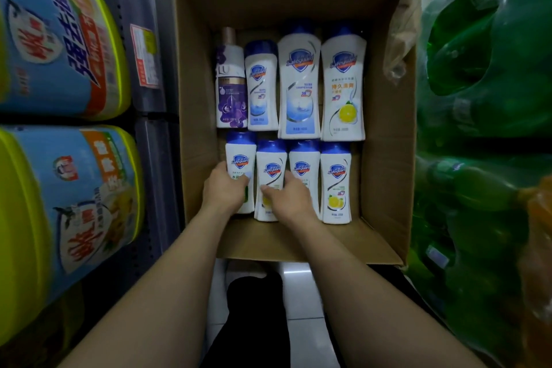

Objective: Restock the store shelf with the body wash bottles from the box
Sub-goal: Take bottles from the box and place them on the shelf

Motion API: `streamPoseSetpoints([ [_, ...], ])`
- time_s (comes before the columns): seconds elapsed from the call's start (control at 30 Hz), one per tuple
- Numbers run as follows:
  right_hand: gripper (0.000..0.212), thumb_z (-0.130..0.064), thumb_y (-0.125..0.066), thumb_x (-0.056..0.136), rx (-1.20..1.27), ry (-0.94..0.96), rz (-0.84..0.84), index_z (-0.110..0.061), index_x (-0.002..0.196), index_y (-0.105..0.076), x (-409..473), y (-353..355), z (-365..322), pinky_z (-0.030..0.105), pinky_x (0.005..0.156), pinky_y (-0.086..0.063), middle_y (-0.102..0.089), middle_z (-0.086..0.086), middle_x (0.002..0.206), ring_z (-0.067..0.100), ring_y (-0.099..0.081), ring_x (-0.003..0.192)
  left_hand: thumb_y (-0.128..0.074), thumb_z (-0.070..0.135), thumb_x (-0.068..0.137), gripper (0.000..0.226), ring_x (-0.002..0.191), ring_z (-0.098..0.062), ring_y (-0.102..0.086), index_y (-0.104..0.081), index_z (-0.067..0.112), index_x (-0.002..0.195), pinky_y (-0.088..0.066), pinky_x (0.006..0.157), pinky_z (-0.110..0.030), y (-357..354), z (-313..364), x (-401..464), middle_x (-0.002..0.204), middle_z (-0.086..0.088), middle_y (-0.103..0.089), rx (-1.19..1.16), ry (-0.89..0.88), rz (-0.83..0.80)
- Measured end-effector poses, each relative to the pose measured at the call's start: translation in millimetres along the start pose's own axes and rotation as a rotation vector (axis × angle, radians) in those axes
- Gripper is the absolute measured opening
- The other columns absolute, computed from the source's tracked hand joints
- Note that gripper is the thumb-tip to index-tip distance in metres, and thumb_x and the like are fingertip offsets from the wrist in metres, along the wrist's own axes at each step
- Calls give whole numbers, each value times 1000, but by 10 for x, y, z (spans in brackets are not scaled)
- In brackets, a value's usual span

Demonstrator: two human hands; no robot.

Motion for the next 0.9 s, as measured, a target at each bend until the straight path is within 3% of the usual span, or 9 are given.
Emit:
streamPoseSetpoints([
  [0.2,35,-20,-72,81,23,16,97,-9,114,-67,123,80,103,34,91,-54,-72,9,113,21,-68,103,-67,17,84,44,116,-29,-58,-53,10,125,-48,89,-41,-16,-9,106,127,-13,-61,75,20,105],
  [0.4,39,-26,-77,75,-44,46,72,-12,110,-68,162,83,107,30,82,-56,-74,6,108,17,-70,97,-72,19,80,42,107,-28,-63,-56,10,118,-48,76,-33,-36,-46,137,121,-11,-64,152,-22,70],
  [0.63,41,-16,-74,78,71,48,-23,-9,116,-62,180,29,129,42,91,-55,-69,10,118,22,-67,105,-73,18,79,50,115,-29,-60,-50,9,122,-50,86,-39,-93,-20,162,127,-12,-61,165,27,-52],
  [0.77,40,-9,-74,77,177,-25,-102,-4,115,-62,138,106,148,41,88,-57,-69,14,116,24,-69,98,-70,17,81,56,119,-31,-56,-40,8,128,-48,92,-43,-85,-1,69,132,-13,-56,130,43,-90],
  [0.9,32,-5,-73,78,265,-143,-190,-2,109,-65,-217,410,57,36,79,-58,-71,10,108,22,-70,88,-74,16,77,55,112,-29,-61,-44,11,122,-50,96,-48,57,53,-293,127,-11,-61,29,59,-154],
])
Point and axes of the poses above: each hand's wrist, its own x-axis towards the middle knuckle, its own y-axis out of the back of the hand, z = x × y, the point moved 9 cm from there along x, towards the middle knuckle
